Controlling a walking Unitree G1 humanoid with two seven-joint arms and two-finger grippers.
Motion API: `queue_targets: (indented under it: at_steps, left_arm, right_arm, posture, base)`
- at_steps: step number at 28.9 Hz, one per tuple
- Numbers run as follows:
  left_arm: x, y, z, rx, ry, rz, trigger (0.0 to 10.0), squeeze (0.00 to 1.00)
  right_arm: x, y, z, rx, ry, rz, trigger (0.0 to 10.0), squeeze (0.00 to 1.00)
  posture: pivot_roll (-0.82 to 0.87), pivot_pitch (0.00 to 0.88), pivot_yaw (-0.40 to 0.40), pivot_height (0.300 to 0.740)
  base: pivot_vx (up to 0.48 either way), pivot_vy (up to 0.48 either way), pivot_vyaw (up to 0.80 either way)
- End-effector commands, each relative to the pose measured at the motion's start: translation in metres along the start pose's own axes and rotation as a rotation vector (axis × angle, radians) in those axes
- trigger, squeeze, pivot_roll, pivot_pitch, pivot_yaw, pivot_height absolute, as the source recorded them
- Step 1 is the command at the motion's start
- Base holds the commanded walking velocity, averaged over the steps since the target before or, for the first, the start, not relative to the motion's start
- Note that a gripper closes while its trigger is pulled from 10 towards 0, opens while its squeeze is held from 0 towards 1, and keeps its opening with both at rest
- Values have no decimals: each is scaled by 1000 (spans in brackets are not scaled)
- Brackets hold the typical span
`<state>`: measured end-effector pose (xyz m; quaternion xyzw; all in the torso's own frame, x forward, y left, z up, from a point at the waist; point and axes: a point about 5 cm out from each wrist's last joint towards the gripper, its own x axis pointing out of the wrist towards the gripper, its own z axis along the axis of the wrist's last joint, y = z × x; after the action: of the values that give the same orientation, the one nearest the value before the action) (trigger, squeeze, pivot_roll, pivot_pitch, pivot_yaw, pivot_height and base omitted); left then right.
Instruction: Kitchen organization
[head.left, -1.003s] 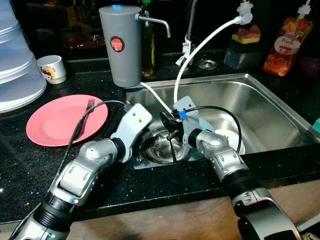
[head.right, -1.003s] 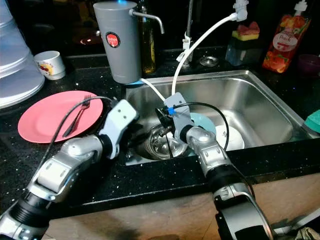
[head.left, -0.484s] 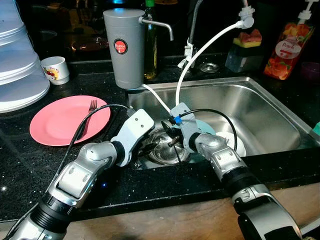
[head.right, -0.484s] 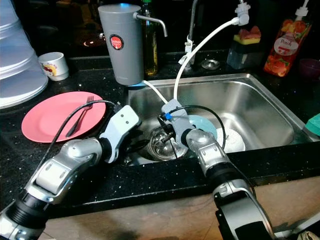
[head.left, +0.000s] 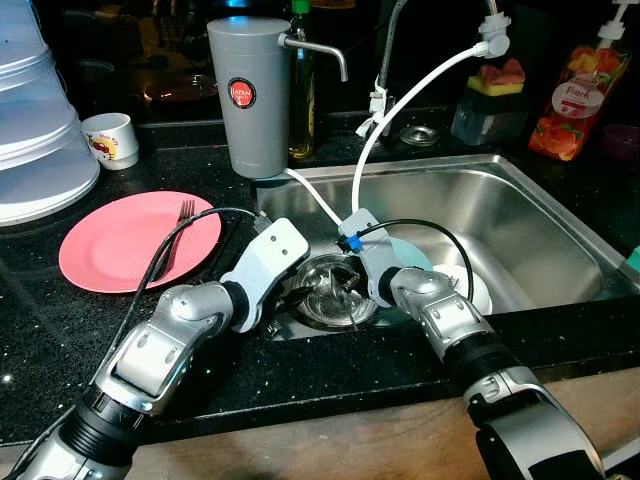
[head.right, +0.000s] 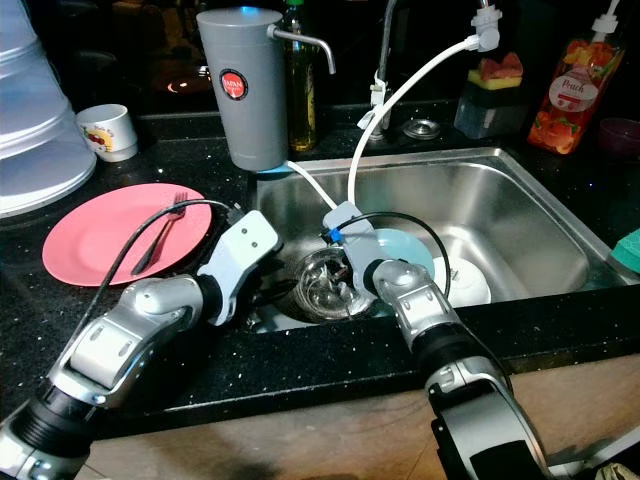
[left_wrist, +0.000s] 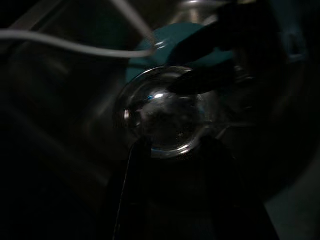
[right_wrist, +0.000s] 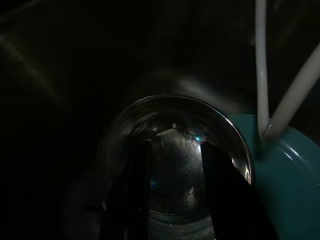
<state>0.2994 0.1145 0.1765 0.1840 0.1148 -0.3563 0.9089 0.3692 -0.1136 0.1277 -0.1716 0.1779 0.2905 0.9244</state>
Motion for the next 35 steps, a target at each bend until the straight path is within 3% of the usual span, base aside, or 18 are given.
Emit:
queue_targets:
  at_steps: [1, 6, 8, 12, 13, 14, 16, 17, 22, 23, 27, 35]
  left_arm:
    - [0, 8, -1, -19, 22, 57, 10000, 0]
    - [-7, 38, 10, -106, -1, 291, 10000, 0]
    - [-14, 58, 15, -141, -2, 414, 10000, 0]
    - [-29, 87, 23, -261, -27, 593, 10000, 0]
    - [-32, 94, 23, -300, -19, 628, 10000, 0]
    - [-39, 108, 17, -374, 20, 687, 10000, 86]
    - [-44, 118, 10, -420, 56, 725, 10000, 86]
    - [-48, 123, 4, -449, 76, 737, 10000, 1000]
    - [-53, 130, -7, -501, 127, 767, 10000, 1000]
    - [-51, 129, -11, -534, 133, 760, 10000, 59]
    - [-47, 126, -18, -617, 148, 731, 10000, 0]
    - [-39, 125, -23, -664, 154, 712, 10000, 0]
  right_arm:
    - [-2, 0, -22, 35, 68, -12, 10000, 0]
    - [-6, -6, 1, 52, -63, -33, 10000, 0]
    - [-10, -8, 13, 68, -115, -43, 10000, 0]
    - [-14, -8, 27, 58, -178, -44, 10000, 0]
    - [-15, -7, 30, 56, -189, -41, 10000, 0]
    - [-17, -3, 37, 49, -220, -12, 10000, 0]
    - [-20, 2, 43, 42, -244, 22, 10000, 0]
    - [-22, 7, 48, 37, -264, 54, 10000, 0]
    - [-27, 16, 54, 31, -288, 118, 10000, 0]
    - [-28, 18, 55, 21, -289, 126, 10000, 0]
    - [-30, 21, 57, -2, -297, 145, 10000, 0]
    - [-35, 25, 60, -13, -314, 163, 10000, 0]
  posture:
    - [12, 0, -8, 740]
    - [12, 0, -10, 740]
    - [11, 0, -11, 740]
    - [13, 3, -12, 740]
    - [15, 4, -12, 740]
    - [16, 5, -11, 740]
    - [16, 5, -11, 740]
    - [17, 7, -9, 740]
    - [17, 11, -7, 740]
    - [18, 12, -7, 740]
    - [18, 13, -4, 740]
    - [18, 12, -3, 740]
  base:
    - [0, 0, 0]
    - [0, 0, 0]
    - [0, 0, 0]
    - [0, 0, 0]
    - [0, 0, 0]
    - [0, 0, 0]
    - [0, 0, 0]
    - [0, 0, 0]
    - [0, 0, 0]
    - [0, 0, 0]
    - [0, 0, 0]
    - [0, 0, 0]
